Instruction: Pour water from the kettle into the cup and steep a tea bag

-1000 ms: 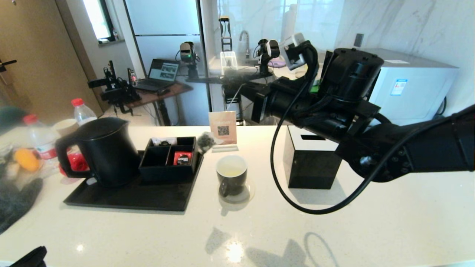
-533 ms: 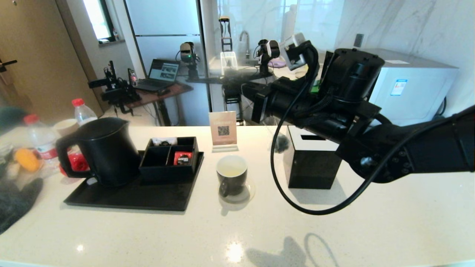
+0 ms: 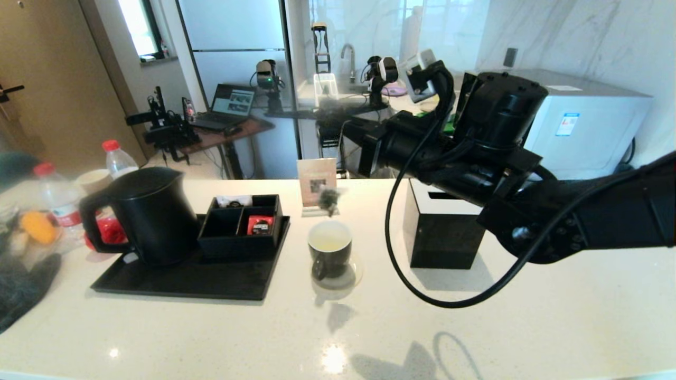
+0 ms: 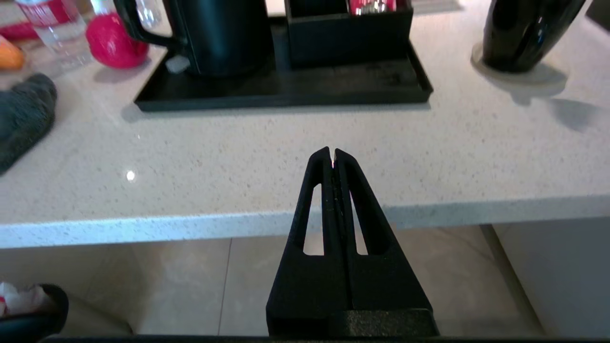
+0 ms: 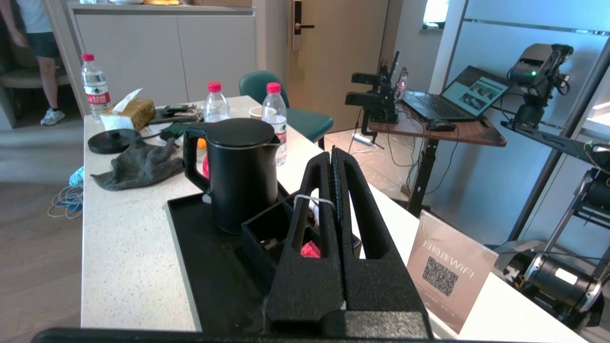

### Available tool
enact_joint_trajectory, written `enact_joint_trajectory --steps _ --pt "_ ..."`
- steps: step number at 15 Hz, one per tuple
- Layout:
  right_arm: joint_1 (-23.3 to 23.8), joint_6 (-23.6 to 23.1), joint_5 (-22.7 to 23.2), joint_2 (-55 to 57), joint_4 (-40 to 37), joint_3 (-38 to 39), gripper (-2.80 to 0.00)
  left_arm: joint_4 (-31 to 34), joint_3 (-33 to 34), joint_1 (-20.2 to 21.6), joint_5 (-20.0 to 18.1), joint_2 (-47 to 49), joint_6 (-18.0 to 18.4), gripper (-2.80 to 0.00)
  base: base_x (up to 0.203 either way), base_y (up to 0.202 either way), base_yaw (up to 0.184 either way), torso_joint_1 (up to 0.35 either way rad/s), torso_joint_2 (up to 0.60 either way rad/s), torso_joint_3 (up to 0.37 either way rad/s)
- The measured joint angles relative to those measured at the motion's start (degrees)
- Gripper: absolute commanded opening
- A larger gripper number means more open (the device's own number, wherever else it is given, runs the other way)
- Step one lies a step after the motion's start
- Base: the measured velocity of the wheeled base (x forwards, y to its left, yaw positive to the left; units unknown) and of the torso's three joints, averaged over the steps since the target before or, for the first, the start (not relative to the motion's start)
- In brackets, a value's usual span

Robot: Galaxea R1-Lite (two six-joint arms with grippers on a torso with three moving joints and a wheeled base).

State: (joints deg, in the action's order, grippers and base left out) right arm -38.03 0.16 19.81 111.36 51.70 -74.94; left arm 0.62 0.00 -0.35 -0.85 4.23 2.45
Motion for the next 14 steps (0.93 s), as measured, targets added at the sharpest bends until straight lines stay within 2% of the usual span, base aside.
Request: enact_joint_trajectory --steps 5,14 --pt "0.02 0.05 0.0 0.38 0.04 0.21 -2.8 -0.01 0.0 0.09 0.0 -3.87 0.28 -2.8 0.0 0.0 0.0 0.0 0.0 0.0" --pt "-1.34 0.09 0.14 1.66 0.13 -0.01 -2.8 0.09 0.0 0.09 0.3 -4.2 0.09 -2.8 0.0 0.0 0.0 0.0 0.0 0.0"
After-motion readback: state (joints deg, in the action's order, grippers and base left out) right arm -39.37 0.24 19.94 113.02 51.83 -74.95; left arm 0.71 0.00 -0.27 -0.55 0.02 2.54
